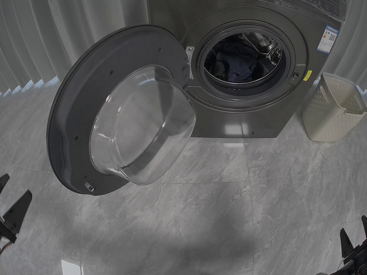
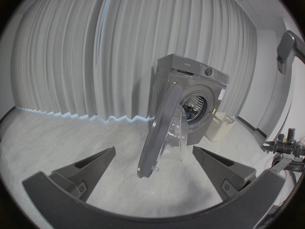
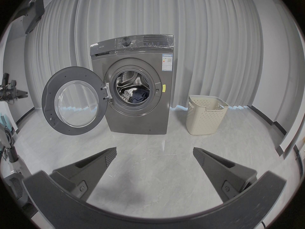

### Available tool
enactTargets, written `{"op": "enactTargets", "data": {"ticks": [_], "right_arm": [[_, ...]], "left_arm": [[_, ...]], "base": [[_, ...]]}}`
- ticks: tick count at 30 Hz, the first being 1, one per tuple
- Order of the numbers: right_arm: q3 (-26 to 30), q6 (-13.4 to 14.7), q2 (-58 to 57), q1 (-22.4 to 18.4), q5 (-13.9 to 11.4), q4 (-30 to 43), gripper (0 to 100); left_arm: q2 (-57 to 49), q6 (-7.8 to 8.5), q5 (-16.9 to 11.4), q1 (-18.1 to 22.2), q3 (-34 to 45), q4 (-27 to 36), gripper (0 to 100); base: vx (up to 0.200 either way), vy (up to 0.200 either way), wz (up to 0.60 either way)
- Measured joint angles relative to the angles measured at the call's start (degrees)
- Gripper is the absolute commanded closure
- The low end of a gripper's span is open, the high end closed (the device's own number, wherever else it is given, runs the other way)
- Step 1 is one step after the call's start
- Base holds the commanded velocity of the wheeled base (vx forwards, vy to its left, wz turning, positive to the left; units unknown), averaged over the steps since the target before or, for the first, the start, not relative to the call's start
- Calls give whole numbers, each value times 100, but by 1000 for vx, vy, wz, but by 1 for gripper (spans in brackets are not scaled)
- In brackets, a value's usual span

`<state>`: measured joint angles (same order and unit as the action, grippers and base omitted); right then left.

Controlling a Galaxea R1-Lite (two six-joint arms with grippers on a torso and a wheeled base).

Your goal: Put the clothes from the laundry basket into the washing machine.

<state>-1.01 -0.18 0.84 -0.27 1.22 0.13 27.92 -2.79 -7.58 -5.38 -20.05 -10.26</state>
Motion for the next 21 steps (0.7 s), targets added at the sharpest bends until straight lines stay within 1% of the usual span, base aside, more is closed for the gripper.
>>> {"op": "enactTargets", "data": {"ticks": [6,10,12,15,21], "right_arm": [[0,-9,0,0,1,-4,0],[0,-11,1,0,0,-4,0],[0,-13,1,0,0,-4,0],[0,-11,1,5,0,-4,0],[0,-13,4,2,0,-6,0]], "left_arm": [[1125,0,-191,-187,-591,-429,0],[1810,-16,-445,-316,-1009,-790,0],[2125,-22,-546,-460,-1184,-972,0],[2505,-22,-601,-733,-1335,-1170,0],[3012,-32,-635,-1154,-1486,-1456,0]], "base": [[0,0,0],[0,0,0],[0,0,0],[0,0,0],[0,0,0]]}}
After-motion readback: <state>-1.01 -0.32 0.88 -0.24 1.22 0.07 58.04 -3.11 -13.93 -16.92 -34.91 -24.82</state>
